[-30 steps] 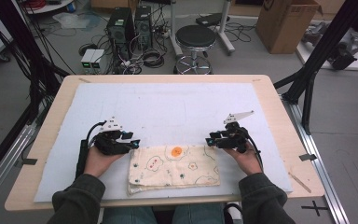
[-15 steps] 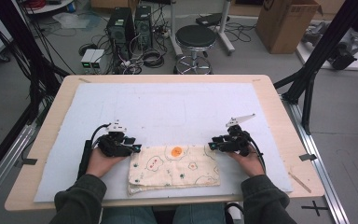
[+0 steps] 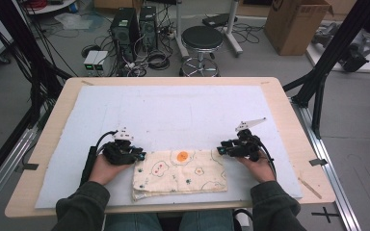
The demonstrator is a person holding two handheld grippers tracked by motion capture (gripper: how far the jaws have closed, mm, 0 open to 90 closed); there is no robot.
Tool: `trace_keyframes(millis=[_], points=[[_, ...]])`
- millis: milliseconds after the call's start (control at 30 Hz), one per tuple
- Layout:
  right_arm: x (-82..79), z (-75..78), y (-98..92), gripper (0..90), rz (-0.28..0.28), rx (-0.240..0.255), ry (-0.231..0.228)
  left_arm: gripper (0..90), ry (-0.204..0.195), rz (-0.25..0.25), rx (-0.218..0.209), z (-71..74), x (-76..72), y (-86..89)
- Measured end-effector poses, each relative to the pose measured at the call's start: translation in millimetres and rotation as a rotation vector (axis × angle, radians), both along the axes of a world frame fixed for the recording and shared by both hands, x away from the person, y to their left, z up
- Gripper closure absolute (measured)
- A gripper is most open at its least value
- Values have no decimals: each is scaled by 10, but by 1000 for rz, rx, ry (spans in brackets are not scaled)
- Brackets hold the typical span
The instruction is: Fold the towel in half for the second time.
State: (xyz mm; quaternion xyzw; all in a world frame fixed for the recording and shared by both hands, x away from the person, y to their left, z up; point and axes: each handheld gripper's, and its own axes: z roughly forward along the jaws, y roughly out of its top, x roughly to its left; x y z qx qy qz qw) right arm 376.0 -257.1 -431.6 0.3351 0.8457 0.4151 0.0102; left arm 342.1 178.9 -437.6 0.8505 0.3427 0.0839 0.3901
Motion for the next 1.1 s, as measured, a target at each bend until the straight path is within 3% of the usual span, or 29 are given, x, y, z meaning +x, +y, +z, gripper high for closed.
trace_keyframes(millis=[233, 333, 500, 833, 1100], points=[[28, -27, 118, 664, 43, -40, 12, 791, 5, -10, 2, 2, -6, -4], [19, -57, 169, 719, 65, -82, 19, 814, 4, -11, 1, 3, -11, -9], [28, -55, 161, 827, 86, -79, 30, 829, 1, 1, -1, 18, -16, 9], [64, 49, 280, 852, 102, -95, 21, 842, -44, 35, -4, 124, 14, 103], [193, 129, 345, 853, 68, -82, -17, 841, -53, 81, -18, 196, 143, 190]])
